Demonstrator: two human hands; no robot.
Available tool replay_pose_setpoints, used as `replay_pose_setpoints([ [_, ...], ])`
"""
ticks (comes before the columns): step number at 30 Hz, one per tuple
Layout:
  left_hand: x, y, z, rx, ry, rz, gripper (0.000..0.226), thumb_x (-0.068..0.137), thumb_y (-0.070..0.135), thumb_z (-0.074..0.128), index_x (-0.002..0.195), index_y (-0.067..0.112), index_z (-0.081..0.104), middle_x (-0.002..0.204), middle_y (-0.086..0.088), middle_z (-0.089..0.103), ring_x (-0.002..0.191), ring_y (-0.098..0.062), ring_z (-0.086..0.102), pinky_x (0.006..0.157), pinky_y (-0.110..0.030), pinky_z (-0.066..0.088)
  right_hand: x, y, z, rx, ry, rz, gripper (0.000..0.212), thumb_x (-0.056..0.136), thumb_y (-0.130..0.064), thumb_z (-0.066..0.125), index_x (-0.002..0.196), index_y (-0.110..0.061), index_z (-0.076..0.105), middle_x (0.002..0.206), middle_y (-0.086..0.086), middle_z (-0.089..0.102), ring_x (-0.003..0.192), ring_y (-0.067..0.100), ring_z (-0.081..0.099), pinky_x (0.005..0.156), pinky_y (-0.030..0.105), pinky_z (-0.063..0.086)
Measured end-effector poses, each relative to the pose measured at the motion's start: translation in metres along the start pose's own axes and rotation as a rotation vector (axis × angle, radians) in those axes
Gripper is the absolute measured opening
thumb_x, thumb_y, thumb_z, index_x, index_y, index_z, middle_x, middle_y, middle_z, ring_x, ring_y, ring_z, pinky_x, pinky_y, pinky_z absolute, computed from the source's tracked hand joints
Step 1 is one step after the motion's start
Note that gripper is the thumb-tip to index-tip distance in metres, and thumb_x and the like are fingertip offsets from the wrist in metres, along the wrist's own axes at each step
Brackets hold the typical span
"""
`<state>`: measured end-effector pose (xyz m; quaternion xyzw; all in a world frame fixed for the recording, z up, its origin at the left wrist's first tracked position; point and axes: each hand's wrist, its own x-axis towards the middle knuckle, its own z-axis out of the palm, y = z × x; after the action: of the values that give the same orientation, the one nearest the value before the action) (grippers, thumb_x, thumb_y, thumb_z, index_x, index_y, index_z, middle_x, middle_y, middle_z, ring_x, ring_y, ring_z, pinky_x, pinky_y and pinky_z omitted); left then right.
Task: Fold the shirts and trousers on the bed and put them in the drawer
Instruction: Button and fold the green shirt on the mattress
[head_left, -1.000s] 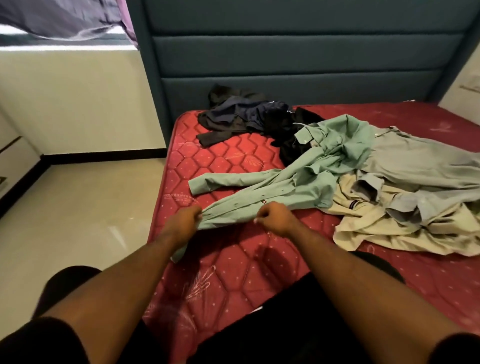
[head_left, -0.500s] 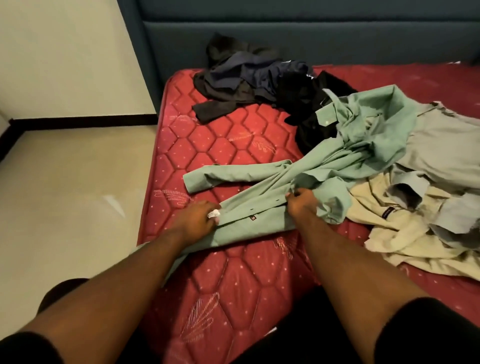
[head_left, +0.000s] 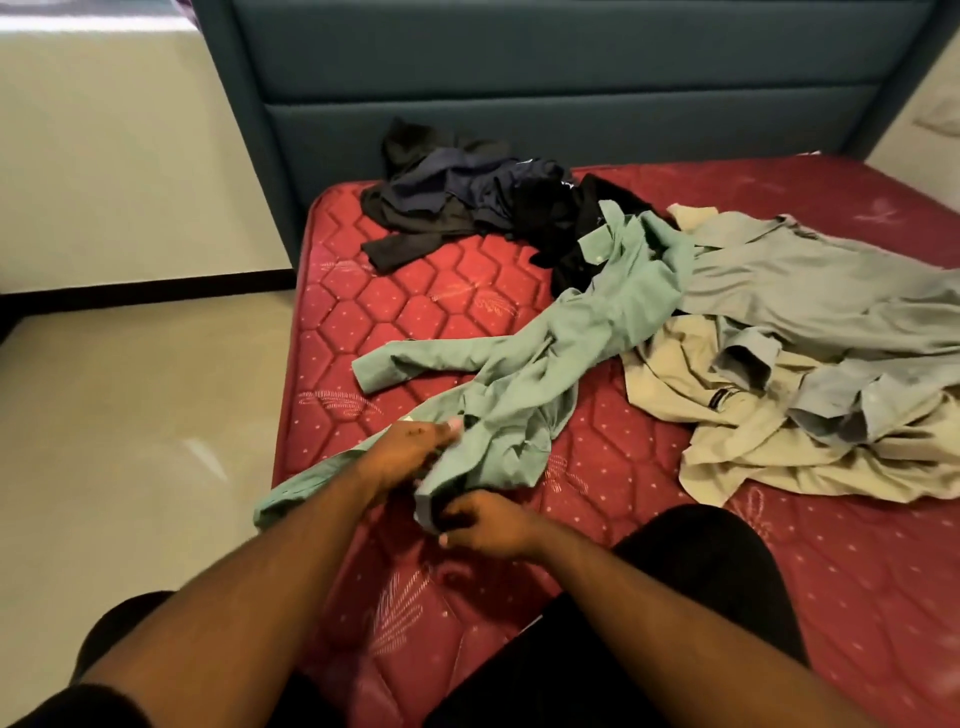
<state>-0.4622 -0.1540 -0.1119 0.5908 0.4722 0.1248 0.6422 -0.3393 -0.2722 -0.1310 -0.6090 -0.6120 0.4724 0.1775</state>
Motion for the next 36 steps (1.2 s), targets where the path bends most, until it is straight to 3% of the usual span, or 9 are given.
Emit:
replay_pose_setpoints([
  [3, 0.000, 0.003, 0.008, -0.077, 0.006, 0.055, 0.015, 0.092, 0.009, 0.063, 0.079, 0.002, 0.061, 0.060, -0.009, 0.054, 0.042, -0.012, 0.045, 0.042, -0.017, 0.037, -0.009, -0.005, -0.027, -0.123, 0.022, 0.059, 0.025, 0.086, -0.010, 0.068, 0.110, -0.002, 0.069, 0.102, 0.007, 0.071, 0.084, 0.009, 0.065, 0.070, 0.016, 0.042],
  [8, 0.003, 0.026, 0.035, -0.074, -0.077, 0.056, 0.026, 0.094, 0.038, 0.061, 0.083, 0.014, 0.062, 0.072, -0.004, 0.058, 0.058, -0.016, 0.051, 0.049, -0.021, 0.043, -0.014, -0.010, -0.083, -0.494, 0.110, 0.073, 0.023, 0.086, -0.007, 0.056, 0.103, -0.001, 0.069, 0.103, 0.017, 0.069, 0.094, 0.032, 0.063, 0.067, 0.024, 0.035],
  [13, 0.020, 0.044, 0.042, 0.324, -0.049, 0.191, 0.013, 0.078, 0.013, 0.065, 0.066, 0.009, 0.060, 0.061, -0.006, 0.045, 0.051, -0.010, 0.040, 0.052, -0.028, 0.033, -0.017, -0.003, -0.113, -0.639, 0.030, 0.187, 0.018, 0.086, -0.017, 0.062, 0.084, -0.001, 0.069, 0.080, 0.018, 0.063, 0.069, 0.023, 0.050, 0.059, 0.028, 0.031],
  [15, 0.026, 0.049, 0.035, 0.522, -0.016, 0.278, 0.009, 0.076, 0.012, 0.057, 0.072, 0.011, 0.065, 0.067, 0.001, 0.050, 0.057, -0.002, 0.044, 0.060, -0.026, 0.035, -0.019, 0.018, -0.129, -0.601, 0.139, 0.235, 0.013, 0.084, -0.020, 0.064, 0.075, -0.010, 0.063, 0.077, 0.011, 0.057, 0.071, 0.020, 0.051, 0.060, 0.028, 0.034],
  [17, 0.031, 0.055, 0.022, 0.569, 0.023, 0.306, 0.020, 0.082, 0.004, 0.055, 0.097, 0.008, 0.068, 0.082, 0.006, 0.057, 0.077, -0.005, 0.051, 0.067, -0.020, 0.039, -0.018, 0.050, -0.145, -0.568, 0.377, 0.281, 0.018, 0.082, -0.025, 0.066, 0.098, -0.017, 0.062, 0.102, 0.009, 0.056, 0.089, 0.027, 0.059, 0.072, 0.031, 0.042],
  [21, 0.043, 0.063, -0.009, 0.297, -0.218, 0.117, 0.008, 0.084, 0.017, 0.064, 0.087, 0.011, 0.069, 0.080, -0.007, 0.062, 0.077, -0.019, 0.055, 0.069, -0.026, 0.044, -0.007, 0.092, -0.154, -0.498, 0.385, 0.348, 0.078, 0.082, -0.015, 0.067, 0.150, -0.026, 0.030, 0.149, 0.011, 0.034, 0.125, 0.035, 0.049, 0.100, 0.039, 0.043],
  [28, 0.060, 0.108, -0.108, 0.543, -0.441, -0.191, 0.018, 0.083, 0.010, 0.075, 0.097, 0.000, 0.068, 0.079, -0.006, 0.069, 0.071, -0.021, 0.063, 0.062, -0.026, 0.054, 0.056, 0.058, -0.233, -0.598, 0.405, 0.203, 0.033, 0.087, -0.005, 0.055, 0.118, -0.010, 0.065, 0.121, 0.015, 0.063, 0.113, 0.031, 0.058, 0.088, 0.032, 0.041],
  [32, 0.077, 0.226, -0.157, 1.187, 0.203, 0.178, 0.012, 0.084, 0.009, 0.071, 0.094, 0.004, 0.074, 0.065, 0.002, 0.066, 0.072, -0.023, 0.059, 0.061, -0.026, 0.044, 0.109, -0.070, -0.362, -0.834, 0.523, 0.057, 0.022, 0.082, -0.005, 0.063, 0.103, -0.007, 0.068, 0.108, 0.021, 0.064, 0.100, 0.035, 0.062, 0.084, 0.035, 0.048],
  [36, 0.028, 0.392, -0.188, 0.960, 1.189, 0.696, 0.022, 0.088, 0.014, 0.059, 0.104, 0.021, 0.073, 0.112, -0.013, 0.057, 0.104, -0.038, 0.055, 0.083, -0.043, 0.046, 0.067, -0.241, -0.490, -0.699, 1.183, -0.295, 0.012, 0.085, -0.008, 0.060, 0.088, 0.001, 0.067, 0.095, 0.026, 0.060, 0.093, 0.039, 0.056, 0.072, 0.035, 0.038],
])
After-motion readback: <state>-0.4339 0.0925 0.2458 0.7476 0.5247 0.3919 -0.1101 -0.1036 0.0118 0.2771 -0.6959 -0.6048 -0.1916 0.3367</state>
